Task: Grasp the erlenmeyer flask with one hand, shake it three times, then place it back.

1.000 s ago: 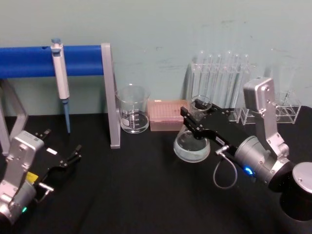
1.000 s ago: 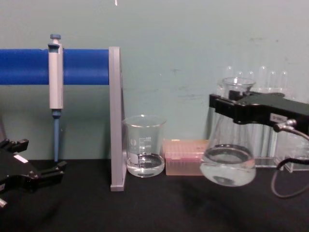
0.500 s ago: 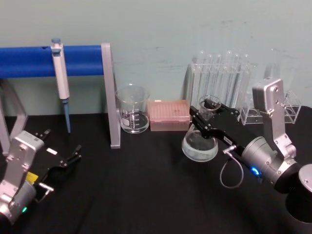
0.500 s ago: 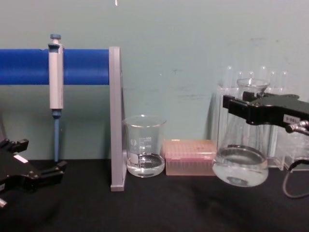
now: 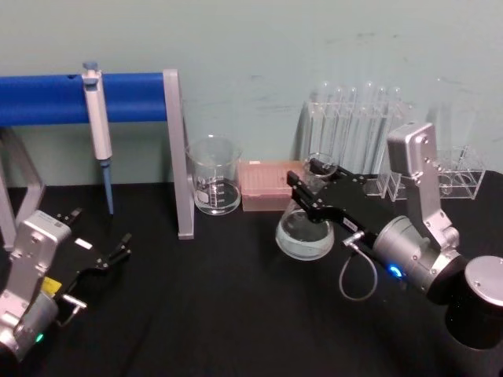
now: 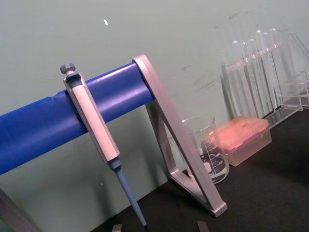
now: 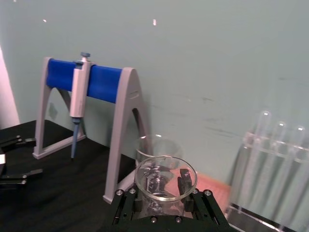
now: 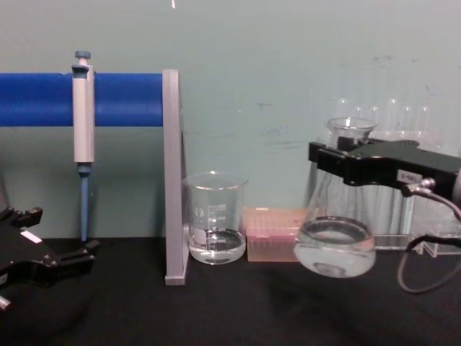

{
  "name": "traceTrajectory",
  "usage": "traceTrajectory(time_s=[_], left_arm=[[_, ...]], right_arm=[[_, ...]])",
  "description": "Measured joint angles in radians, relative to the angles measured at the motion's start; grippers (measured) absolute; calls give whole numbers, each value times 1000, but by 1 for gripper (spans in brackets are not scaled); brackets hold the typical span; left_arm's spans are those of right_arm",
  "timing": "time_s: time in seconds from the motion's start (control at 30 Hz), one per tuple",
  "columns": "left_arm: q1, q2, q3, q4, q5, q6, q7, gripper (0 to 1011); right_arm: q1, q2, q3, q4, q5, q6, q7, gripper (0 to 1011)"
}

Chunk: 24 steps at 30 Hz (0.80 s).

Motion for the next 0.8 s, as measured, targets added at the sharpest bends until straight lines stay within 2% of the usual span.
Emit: traceTrajectory(time_s=[0.8], left_arm=[[0,0,0,0,0,0,0,1001]], right_arm=[[70,-26,-107,52,36,-10,100,453]])
